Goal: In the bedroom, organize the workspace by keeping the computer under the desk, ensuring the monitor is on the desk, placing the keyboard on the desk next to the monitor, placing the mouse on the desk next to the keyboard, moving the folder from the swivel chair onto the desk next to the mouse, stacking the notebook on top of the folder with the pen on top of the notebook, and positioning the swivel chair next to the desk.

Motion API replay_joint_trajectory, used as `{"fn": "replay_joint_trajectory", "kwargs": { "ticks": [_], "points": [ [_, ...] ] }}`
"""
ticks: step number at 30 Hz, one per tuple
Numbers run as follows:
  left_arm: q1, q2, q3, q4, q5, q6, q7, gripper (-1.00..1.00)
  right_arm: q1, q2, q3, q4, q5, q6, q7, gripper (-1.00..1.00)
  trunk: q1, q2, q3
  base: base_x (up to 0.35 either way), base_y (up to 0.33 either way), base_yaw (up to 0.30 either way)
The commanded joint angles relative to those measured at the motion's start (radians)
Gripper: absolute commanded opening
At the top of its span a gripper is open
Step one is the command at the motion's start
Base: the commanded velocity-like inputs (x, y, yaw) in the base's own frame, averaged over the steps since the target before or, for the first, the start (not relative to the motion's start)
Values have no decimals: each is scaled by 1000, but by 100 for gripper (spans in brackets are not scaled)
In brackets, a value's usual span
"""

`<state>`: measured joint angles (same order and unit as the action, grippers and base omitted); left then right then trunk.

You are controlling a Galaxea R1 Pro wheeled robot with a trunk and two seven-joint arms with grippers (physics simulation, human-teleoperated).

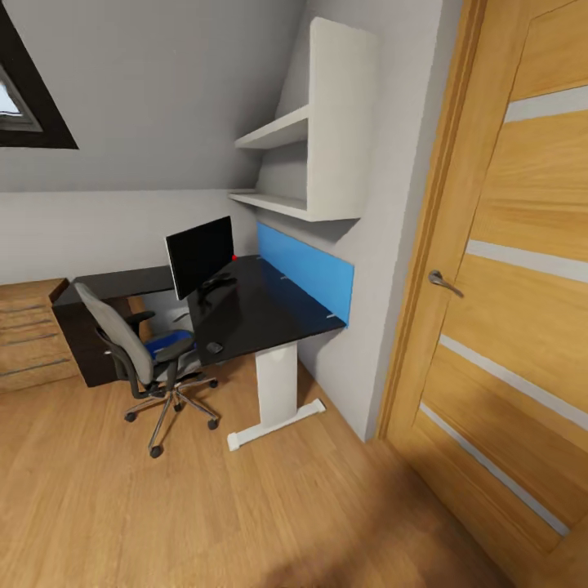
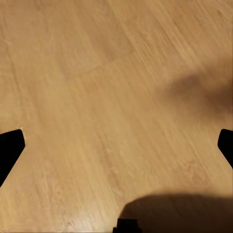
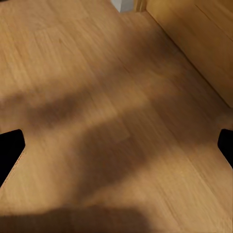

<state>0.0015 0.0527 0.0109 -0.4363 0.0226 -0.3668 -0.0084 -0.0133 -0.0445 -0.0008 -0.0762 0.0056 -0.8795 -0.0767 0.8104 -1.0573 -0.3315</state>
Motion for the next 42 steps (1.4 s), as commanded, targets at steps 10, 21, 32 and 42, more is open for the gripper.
{"fn": "replay_joint_trajectory", "kwargs": {
  "ticks": [10,21,32,42],
  "points": [
    [0,-2,20,-1,1,-1,-4,100,-1,-1,2,4,31,-4,-1,100,0,-1,-2,34,57,45],
    [0,-1,20,1,2,-1,-4,100,0,-1,1,4,33,-4,-2,100,0,-1,-2,265,216,158],
    [0,-1,20,1,0,-1,-2,100,0,-3,3,17,68,-4,0,100,0,-1,-2,142,98,27],
    [0,1,27,1,1,-1,-1,100,0,-2,2,28,68,-3,-1,100,0,-1,-2,3,21,0]
  ]
}}
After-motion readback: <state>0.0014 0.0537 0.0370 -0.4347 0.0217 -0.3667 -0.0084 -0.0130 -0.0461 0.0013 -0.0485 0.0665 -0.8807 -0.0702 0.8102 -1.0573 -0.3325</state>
